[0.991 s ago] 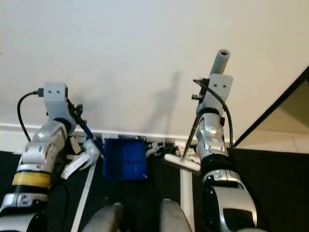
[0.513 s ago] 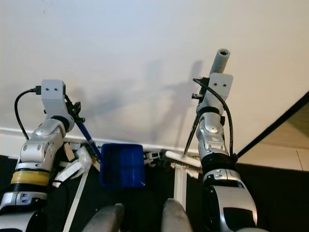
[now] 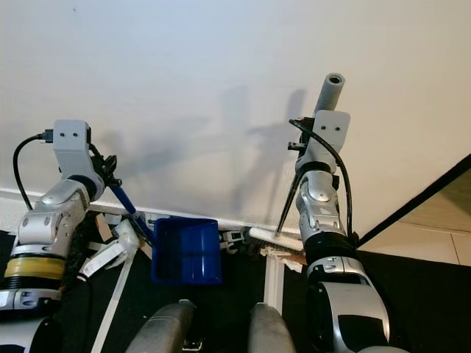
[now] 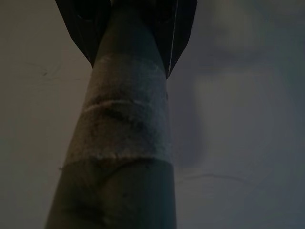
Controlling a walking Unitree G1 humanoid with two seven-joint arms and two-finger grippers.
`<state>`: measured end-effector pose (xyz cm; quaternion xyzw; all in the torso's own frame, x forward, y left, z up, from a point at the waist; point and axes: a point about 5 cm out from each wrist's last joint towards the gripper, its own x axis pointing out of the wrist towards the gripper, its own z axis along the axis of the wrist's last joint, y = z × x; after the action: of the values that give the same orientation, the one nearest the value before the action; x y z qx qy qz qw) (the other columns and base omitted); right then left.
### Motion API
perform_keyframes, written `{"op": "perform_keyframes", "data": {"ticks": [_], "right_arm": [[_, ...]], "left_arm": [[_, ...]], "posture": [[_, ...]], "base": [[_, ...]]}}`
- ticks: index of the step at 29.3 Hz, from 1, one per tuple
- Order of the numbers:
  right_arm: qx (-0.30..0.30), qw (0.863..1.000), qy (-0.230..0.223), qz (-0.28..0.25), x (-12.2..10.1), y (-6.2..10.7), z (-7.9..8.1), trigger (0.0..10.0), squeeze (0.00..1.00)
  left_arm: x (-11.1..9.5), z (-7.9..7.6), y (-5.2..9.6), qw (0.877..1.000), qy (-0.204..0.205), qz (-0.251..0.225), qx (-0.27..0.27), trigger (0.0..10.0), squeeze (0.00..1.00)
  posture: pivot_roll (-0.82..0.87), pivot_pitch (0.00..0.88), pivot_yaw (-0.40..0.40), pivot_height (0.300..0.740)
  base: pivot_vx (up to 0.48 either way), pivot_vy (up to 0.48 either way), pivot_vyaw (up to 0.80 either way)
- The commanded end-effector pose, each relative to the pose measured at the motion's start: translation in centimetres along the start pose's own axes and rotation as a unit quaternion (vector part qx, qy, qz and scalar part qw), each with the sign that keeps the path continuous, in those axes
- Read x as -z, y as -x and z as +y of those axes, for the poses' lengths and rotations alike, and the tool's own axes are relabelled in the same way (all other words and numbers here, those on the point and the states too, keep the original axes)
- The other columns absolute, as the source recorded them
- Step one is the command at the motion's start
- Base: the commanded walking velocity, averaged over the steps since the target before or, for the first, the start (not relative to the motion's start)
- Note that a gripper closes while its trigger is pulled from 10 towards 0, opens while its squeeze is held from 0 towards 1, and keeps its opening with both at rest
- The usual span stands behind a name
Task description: Sweep floor
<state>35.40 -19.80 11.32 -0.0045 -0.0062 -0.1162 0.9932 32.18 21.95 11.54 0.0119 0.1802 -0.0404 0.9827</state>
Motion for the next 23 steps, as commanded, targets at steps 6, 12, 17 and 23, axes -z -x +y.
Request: {"op": "perform_keyframes", "data": {"ticks": [6,12,17,23], "right_arm": [[0.053,0.997,0.028,-0.041,-1.9,-0.2,-3.5,10.0,0.0],[0.11,0.992,0.044,-0.043,-1.9,0.5,-7.4,10.0,0.0],[0.148,0.986,0.065,-0.036,-1.5,1.5,-9.8,10.0,0.0],[0.232,0.968,0.097,-0.028,-1.1,3.1,-13.6,10.0,0.0]], "left_arm": [[-1.1,3.1,0.6,1.0,-0.016,0.016,-0.002,10.0,0.0],[-2.5,5.4,1.1,1.0,-0.008,0.006,-0.03,10.0,0.0],[-3.3,7.5,1.5,0.997,-0.023,0.0,-0.078,10.0,0.0],[-2.9,9.3,1.2,0.989,-0.066,0.002,-0.135,10.0,0.0]], "posture": [[-0.04,0.061,0.064,0.74],[-0.04,0.094,0.08,0.74],[-0.04,0.12,0.089,0.74],[-0.04,0.162,0.112,0.74]], "base": [[0.0,0.0,0.0],[0.0,0.0,0.0],[0.0,0.0,0.0],[0.0,0.0,0.0]]}}
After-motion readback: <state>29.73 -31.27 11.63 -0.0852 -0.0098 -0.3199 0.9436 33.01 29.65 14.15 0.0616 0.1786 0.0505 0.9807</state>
